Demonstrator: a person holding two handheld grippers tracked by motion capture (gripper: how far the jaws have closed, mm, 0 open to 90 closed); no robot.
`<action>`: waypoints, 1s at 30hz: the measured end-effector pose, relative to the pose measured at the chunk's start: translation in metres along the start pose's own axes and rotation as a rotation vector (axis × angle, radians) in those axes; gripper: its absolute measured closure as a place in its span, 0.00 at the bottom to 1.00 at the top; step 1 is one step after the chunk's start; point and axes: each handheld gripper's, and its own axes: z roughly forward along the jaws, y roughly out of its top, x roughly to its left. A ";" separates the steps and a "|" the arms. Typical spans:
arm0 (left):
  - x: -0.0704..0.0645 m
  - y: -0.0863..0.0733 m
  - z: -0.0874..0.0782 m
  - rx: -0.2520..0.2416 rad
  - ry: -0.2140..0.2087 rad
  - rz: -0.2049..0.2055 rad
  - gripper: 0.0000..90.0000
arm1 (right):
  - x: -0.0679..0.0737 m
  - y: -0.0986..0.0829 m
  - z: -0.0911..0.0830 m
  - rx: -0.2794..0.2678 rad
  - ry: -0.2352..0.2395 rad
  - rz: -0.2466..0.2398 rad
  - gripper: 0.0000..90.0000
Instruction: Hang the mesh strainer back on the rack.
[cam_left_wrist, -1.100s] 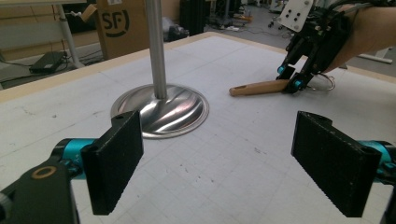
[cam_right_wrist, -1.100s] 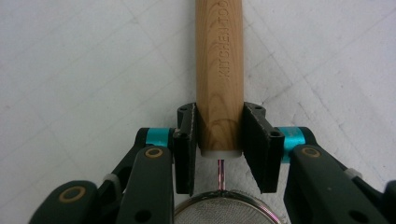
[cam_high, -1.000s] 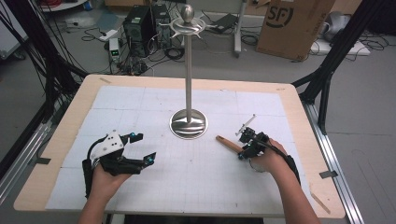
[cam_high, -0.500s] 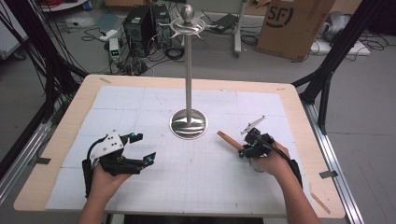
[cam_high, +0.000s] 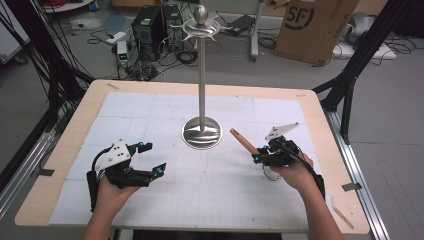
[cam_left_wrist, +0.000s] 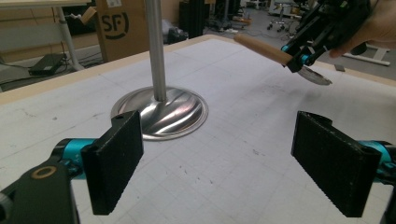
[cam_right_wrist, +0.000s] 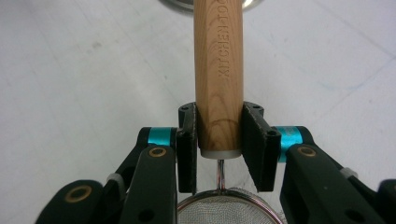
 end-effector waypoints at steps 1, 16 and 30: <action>0.000 0.000 0.000 0.000 0.000 0.000 0.19 | 0.000 0.000 0.000 0.000 0.000 0.000 0.76; 0.000 0.000 -0.002 -0.005 -0.005 -0.003 0.19 | 0.006 0.010 -0.025 -0.196 0.028 -0.020 0.76; 0.001 0.001 -0.004 -0.011 -0.004 -0.005 0.19 | 0.004 0.027 -0.048 -0.316 0.024 -0.033 0.76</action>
